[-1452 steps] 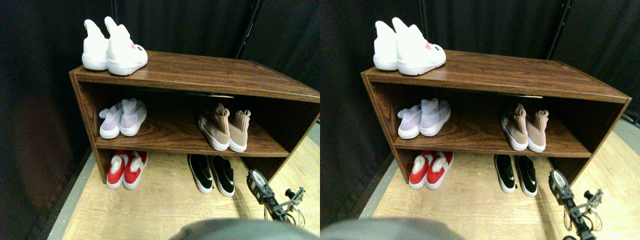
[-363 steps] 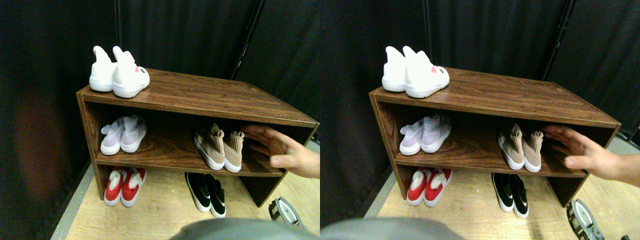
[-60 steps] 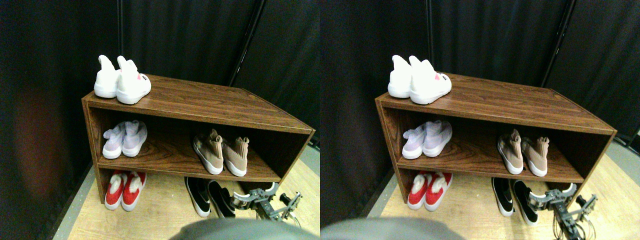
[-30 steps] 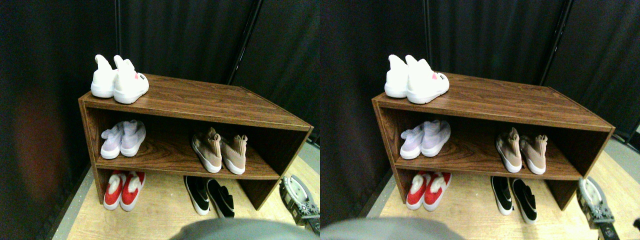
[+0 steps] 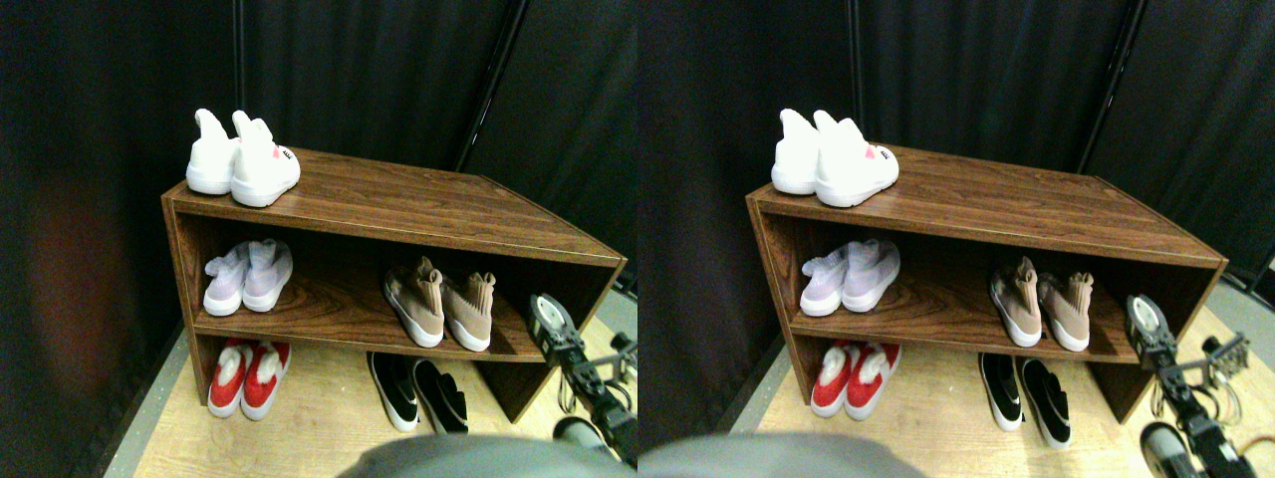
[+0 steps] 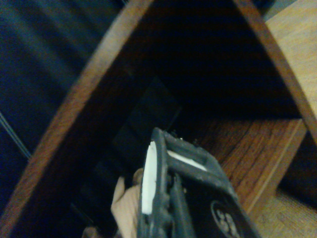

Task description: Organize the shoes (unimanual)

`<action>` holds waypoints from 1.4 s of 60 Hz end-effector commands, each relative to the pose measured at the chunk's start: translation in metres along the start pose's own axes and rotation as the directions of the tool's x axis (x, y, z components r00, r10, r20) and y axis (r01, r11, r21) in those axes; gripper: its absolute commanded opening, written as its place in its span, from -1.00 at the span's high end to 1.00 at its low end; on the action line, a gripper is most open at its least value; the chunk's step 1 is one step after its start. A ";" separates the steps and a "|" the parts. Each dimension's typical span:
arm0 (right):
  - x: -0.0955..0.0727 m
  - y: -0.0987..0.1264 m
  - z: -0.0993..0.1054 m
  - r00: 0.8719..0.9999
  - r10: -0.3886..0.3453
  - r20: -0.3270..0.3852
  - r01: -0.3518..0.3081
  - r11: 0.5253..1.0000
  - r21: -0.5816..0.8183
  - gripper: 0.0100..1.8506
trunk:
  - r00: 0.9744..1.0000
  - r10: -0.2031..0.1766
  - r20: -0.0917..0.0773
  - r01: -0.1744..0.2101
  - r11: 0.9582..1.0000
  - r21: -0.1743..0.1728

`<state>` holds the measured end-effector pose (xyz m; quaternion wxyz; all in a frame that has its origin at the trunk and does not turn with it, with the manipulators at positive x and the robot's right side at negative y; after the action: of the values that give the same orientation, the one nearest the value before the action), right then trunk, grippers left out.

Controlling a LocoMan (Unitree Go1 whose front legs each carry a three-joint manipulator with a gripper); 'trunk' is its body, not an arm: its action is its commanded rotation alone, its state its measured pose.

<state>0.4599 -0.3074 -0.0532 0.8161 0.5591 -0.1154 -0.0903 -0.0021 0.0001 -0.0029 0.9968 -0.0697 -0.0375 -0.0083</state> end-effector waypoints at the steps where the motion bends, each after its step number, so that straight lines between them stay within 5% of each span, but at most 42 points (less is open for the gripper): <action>1: 0.017 -0.009 0.001 1.000 -0.025 0.018 0.025 1.000 0.012 0.94 | 1.000 0.020 -0.012 -0.020 1.000 0.000; 19: 0.044 -0.023 -0.007 0.995 -0.086 0.043 0.085 0.996 0.022 0.94 | 1.000 0.018 -0.011 -0.018 1.000 0.003; 22: 0.051 -0.026 -0.011 0.989 -0.118 0.089 0.118 0.993 0.013 0.94 | 1.000 0.021 -0.010 -0.021 1.000 0.003; 30: 0.056 -0.030 -0.018 0.994 -0.103 0.028 0.103 0.995 -0.008 0.94 | 1.000 0.021 -0.010 -0.021 1.000 0.003; 84: 0.027 -0.019 -0.071 0.980 -0.174 -0.098 0.181 0.982 0.062 0.94 | 0.999 0.049 -0.005 -0.049 0.998 -0.026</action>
<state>0.5070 -0.2600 -0.0969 0.7912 0.5967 -0.0272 -0.1311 -0.0034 0.0003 -0.0023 0.9956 -0.0835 -0.0419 0.0075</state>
